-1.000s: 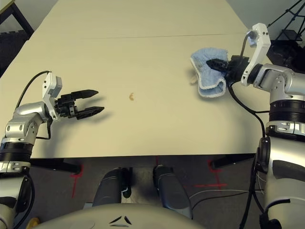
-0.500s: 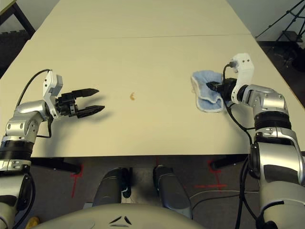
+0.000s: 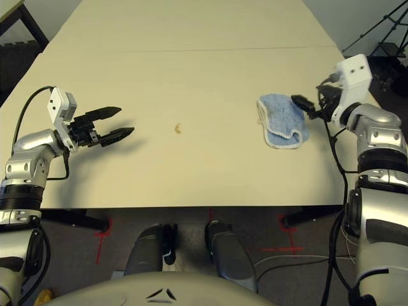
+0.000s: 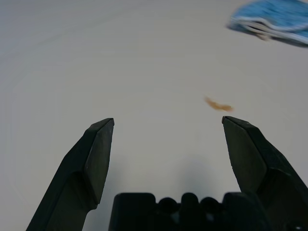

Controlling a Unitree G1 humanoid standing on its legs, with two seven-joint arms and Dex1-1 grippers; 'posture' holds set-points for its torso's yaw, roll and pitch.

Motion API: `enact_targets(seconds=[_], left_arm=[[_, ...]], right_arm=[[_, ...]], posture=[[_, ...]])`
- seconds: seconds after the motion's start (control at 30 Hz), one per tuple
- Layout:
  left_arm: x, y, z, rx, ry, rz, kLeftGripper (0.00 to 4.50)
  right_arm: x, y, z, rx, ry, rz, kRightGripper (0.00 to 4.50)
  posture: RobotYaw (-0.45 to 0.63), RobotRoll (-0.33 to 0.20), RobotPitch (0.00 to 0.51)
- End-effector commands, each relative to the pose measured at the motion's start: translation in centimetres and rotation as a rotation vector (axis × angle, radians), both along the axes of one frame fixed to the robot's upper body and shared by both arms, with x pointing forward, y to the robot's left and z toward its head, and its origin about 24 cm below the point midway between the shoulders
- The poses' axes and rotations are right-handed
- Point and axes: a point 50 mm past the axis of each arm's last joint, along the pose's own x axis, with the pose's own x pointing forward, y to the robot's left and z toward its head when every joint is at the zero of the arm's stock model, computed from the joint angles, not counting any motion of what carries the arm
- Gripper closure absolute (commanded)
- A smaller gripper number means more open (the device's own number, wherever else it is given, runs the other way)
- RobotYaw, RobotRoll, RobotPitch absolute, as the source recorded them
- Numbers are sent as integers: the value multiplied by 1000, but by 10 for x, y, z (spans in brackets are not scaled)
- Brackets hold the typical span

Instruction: Wipe the water off the table with a rag.

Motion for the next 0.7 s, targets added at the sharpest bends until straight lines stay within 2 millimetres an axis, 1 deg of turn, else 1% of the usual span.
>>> enact_targets(seconds=[0.03,0.13,0.23,0.4,0.57,0.7], left_arm=[[7,19,4,-89,-61,257,0],[8,26,4,-125,-91,376,0],[8,35,1,-111,-96,485,0],[9,57,-1,-90,-108,687,0],[11,67,1,-99,-129,775,0],[13,68,0,-97,-128,781,0]], right_arm=[[-5,-6,6,95,-116,-21,43],[-7,-8,-2,138,-144,-44,43],[-9,-10,-12,169,-156,-73,43],[-14,-19,-27,266,-173,-151,43],[-19,-25,-34,298,-182,-197,43],[-21,-27,-38,298,-175,-210,43]], posture=[[-175,0,134],[-156,0,136],[-140,0,136],[-117,0,135],[-119,0,132],[-125,0,129]])
